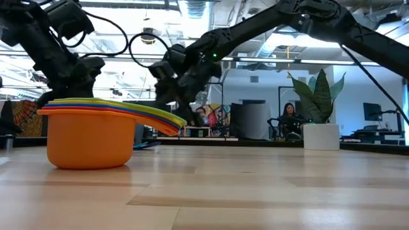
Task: Nest measuring cups in basket
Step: Stack the light blue measuring cup on top of the green measuring cup
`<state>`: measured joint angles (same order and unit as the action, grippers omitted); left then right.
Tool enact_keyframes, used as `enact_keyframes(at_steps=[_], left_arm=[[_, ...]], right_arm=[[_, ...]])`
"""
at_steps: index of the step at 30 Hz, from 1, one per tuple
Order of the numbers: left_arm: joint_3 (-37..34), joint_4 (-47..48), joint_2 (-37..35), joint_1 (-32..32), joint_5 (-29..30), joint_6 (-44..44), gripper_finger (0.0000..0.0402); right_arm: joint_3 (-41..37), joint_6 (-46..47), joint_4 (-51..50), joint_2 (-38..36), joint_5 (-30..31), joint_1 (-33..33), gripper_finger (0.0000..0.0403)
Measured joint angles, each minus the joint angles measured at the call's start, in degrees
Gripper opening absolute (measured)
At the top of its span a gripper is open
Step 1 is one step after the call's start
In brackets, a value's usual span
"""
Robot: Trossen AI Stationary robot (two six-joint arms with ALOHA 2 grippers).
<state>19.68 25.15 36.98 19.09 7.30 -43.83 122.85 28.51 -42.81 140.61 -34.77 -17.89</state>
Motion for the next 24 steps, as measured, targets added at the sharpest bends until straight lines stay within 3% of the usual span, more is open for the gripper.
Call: enact_keyframes(at_steps=[5,12,15,21,24], left_arm=[[-0.87,-0.17,-0.03,-0.02,-0.84,-0.52,0.0029],[-1.11,-0.5,0.0,-0.02,-2.02,0.01,0.0021],[-1.13,-0.94,0.19,0.05,-1.47,1.89,0.0021],[-1.14,-5.13,4.11,0.05,-1.32,5.01,0.002],[-1.16,-6.0,7.15,0.05,-2.46,5.64,0.002]], right_arm=[[-11.24,8.08,17.09,-4.76,-2.58,0.84,0.0213],[-40.47,22.33,55.44,-21.44,5.4,-1.75,0.0195],[-51.16,30.46,67.96,-22.77,8.96,-2.69,0.0186],[-53.14,34.78,68.7,-22.07,13.26,-0.02,0.016],[-50.81,35.61,61.87,-20.68,13.28,0.98,0.0151]])
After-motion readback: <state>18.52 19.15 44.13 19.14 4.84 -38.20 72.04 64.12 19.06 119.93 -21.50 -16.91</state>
